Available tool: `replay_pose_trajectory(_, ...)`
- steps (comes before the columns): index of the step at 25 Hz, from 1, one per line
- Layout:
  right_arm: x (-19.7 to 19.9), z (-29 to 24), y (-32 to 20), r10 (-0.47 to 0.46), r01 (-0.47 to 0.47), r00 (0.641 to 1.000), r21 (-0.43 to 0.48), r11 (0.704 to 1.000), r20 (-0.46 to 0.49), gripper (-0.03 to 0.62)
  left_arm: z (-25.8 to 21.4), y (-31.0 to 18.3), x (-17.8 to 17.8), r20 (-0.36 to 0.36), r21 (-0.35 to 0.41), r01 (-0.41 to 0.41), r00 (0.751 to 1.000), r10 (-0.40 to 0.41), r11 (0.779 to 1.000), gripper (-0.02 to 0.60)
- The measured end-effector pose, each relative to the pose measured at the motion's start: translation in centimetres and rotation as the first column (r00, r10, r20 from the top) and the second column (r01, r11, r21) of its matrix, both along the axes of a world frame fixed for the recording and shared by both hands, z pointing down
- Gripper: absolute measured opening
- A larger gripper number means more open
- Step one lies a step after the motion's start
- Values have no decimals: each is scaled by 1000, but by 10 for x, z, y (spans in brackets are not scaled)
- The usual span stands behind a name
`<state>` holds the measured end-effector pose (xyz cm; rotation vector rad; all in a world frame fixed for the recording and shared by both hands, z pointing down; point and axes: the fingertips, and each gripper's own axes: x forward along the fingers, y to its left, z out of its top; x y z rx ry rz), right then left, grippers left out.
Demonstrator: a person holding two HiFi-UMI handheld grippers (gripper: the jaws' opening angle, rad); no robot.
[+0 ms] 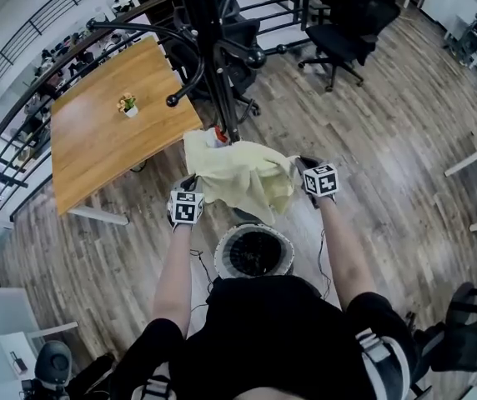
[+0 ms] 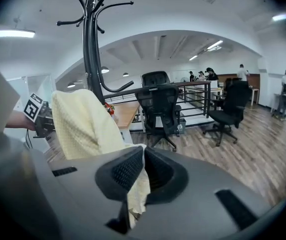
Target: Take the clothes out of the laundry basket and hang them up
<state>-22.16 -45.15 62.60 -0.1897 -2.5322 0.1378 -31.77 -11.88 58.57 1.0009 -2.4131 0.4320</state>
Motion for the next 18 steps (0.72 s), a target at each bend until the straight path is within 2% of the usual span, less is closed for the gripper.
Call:
replay_pose_trajectory(4,11,15,16,-28,27,999,-20,999,-25,18,16,-16,17,-39,-6,-41,998,41,999,35)
replay_pose_trajectory(9,21,26,31,-56,54,998,-47,997,-40,23,33,-25,34,-94,17,-51,994,52,999,37)
replay_pose_trajectory(13,27,32,40,-92,89,994,-62,994,-53,58,45,-29,41,-124,11,-64,990,65,998,40)
replay_pose_trajectory(18,32,31,44,-106,105,994,-38,994,-35,135,57,-27,49,-153,24,-50,987,53,998,149)
